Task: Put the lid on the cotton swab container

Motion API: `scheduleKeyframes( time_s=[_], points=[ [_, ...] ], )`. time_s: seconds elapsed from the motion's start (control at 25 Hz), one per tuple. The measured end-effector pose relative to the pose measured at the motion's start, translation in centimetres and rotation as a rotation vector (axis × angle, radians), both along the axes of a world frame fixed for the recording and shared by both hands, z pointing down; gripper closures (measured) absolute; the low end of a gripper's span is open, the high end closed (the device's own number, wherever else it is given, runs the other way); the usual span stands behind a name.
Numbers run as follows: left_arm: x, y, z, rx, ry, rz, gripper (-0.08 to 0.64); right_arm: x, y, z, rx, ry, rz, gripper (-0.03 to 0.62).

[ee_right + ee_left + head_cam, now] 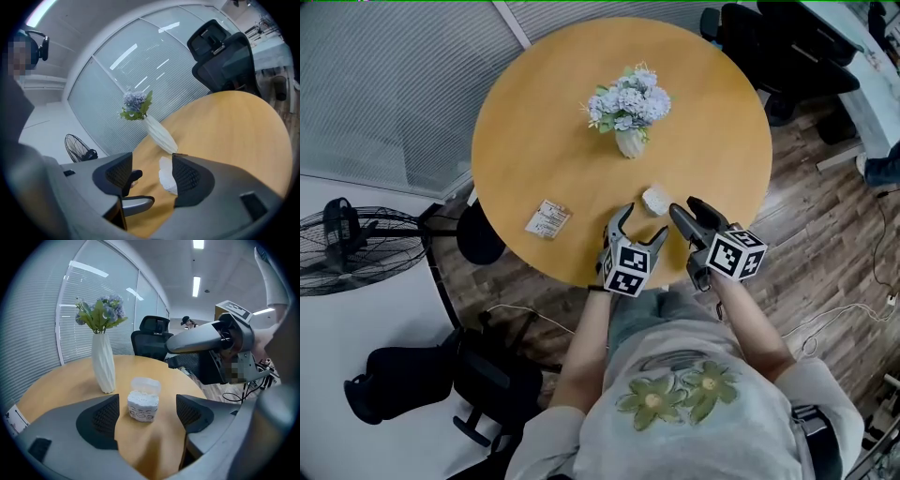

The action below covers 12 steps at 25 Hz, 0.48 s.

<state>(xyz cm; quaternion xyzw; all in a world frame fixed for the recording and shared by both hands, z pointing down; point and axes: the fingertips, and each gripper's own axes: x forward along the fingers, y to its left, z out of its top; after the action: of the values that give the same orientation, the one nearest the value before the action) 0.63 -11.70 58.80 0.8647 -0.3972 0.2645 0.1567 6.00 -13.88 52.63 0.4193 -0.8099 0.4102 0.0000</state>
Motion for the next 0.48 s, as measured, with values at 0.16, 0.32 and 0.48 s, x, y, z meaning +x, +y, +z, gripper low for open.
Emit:
scheduleKeyframes(
  time_s=[0.16, 0.32, 0.48],
  points=[
    [-0.3, -0.5, 1.5, -0.023, -0.014, 0.008, 0.179, -0.3, -0.6, 1.3, -0.034, 0.003, -0.009, 0.33],
    [-0.3, -0.9, 2.8, -0.044, -0.03, 0.028, 0.179, -0.4, -1.1, 2.4, -0.066, -0.004, -0.009, 0.328],
    [0.0, -1.2, 4.2, -0.066, -0.048, 0.064, 0.179, -0.7, -1.4, 3.4, -0.088, 0.001, -0.019, 0.328]
  ],
)
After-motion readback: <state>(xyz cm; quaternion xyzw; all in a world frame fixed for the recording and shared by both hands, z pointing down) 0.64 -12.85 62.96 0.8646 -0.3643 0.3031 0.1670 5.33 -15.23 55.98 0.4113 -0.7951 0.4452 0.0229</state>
